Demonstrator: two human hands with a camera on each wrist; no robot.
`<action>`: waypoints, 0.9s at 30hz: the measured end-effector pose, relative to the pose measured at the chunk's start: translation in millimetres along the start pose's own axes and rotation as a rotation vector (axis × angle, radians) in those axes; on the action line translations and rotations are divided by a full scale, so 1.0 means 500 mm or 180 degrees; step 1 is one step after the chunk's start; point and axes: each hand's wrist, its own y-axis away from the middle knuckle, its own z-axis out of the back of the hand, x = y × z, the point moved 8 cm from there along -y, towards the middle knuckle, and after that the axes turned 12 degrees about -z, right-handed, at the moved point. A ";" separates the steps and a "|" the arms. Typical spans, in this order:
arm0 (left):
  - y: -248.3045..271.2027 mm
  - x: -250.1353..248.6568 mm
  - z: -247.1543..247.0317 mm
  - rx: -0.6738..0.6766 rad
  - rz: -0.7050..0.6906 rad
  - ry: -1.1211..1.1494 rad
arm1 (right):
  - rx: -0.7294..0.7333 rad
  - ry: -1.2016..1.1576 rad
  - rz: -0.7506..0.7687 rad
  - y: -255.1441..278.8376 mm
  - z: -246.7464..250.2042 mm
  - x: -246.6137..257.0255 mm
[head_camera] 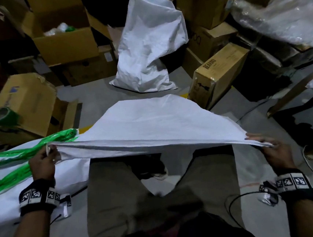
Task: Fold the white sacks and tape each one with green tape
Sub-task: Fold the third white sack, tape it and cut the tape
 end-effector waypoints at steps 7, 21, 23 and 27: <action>0.002 -0.061 -0.012 -0.0122 -0.0552 -0.0231 | -0.1296 -0.0906 -0.0144 -0.063 0.031 0.025; 0.122 0.103 -0.097 0.1190 -0.0423 -0.2143 | -0.0921 0.2339 -0.0892 -0.080 -0.120 -0.180; 0.137 0.096 -0.102 0.1289 -0.0635 -0.2343 | -0.0465 0.2731 -0.0368 -0.058 -0.141 -0.190; 0.173 0.053 -0.103 0.1600 -0.1388 -0.2175 | -0.0272 0.2670 0.0121 -0.008 -0.137 -0.175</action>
